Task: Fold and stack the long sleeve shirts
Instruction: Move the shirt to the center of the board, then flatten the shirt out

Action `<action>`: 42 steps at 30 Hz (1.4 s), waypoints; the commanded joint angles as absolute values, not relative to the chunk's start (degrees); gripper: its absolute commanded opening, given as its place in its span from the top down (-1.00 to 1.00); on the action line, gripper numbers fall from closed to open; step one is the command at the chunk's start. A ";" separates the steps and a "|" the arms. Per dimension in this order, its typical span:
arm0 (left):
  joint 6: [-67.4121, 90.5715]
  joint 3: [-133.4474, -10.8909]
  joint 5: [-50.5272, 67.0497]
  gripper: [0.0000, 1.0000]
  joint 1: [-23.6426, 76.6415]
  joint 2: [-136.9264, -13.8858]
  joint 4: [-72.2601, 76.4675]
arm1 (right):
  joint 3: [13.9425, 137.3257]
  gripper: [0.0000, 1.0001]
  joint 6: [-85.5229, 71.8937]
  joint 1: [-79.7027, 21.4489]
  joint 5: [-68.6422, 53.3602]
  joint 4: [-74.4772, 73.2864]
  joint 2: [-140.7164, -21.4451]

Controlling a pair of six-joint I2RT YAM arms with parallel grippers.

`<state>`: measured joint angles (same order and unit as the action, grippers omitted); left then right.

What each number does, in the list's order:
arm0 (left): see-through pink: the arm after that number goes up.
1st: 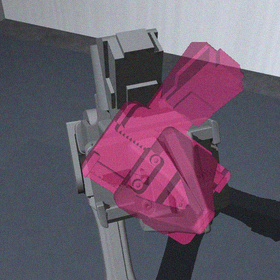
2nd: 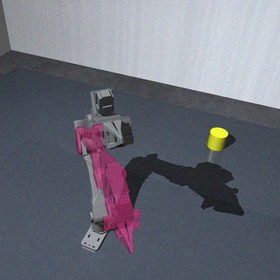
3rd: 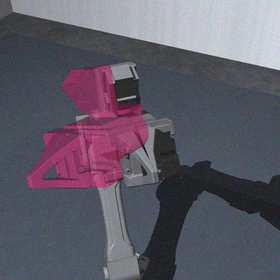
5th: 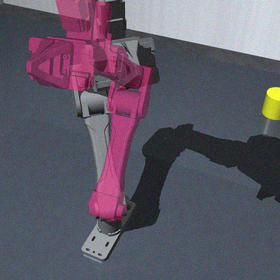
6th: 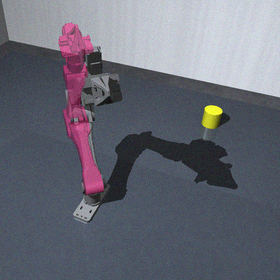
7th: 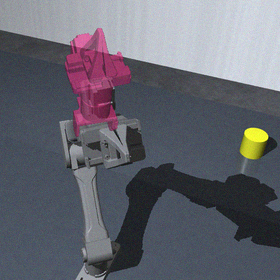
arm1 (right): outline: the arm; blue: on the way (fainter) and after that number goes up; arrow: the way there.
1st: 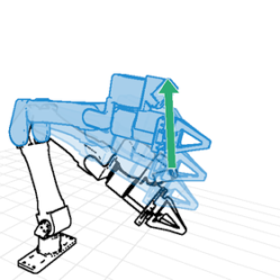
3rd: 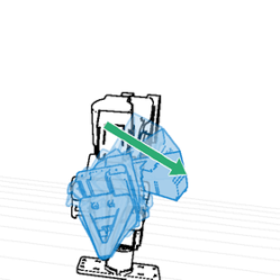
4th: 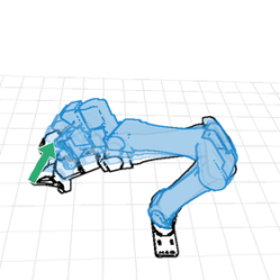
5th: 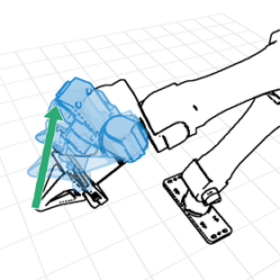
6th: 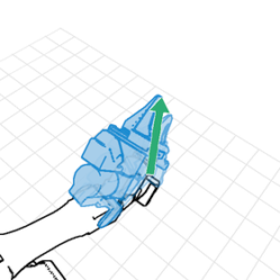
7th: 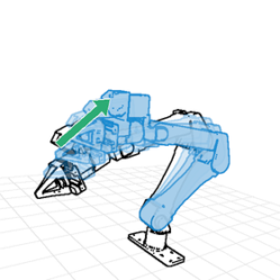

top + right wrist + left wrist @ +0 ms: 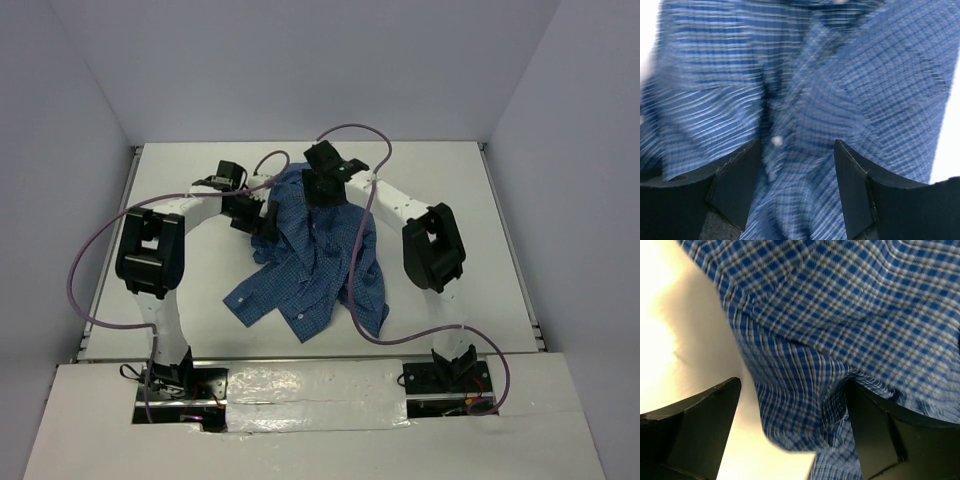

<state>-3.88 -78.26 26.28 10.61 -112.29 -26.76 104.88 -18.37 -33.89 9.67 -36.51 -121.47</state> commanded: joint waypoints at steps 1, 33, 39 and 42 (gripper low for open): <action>-1.85 -79.45 24.87 -0.96 12.04 -114.34 -22.85 | 108.02 -0.33 -17.14 -33.92 18.27 -41.31 -123.84; -7.59 -134.94 13.22 -0.27 -3.25 -126.60 -18.62 | 67.76 1.00 -27.50 -20.92 -29.87 -2.21 -90.08; -5.79 -138.02 4.66 -0.86 -3.08 -130.89 -25.66 | 74.08 1.00 -33.92 -18.47 -31.29 -0.96 -96.85; -9.65 -135.28 6.58 -0.99 -3.16 -126.31 -31.01 | 77.86 1.00 -35.42 -16.53 -30.41 -3.33 -99.93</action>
<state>-7.70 -134.91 7.42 -2.92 -133.93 -28.18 72.16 -31.92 -18.92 -29.45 -6.85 -99.09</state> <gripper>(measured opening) 0.991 0.008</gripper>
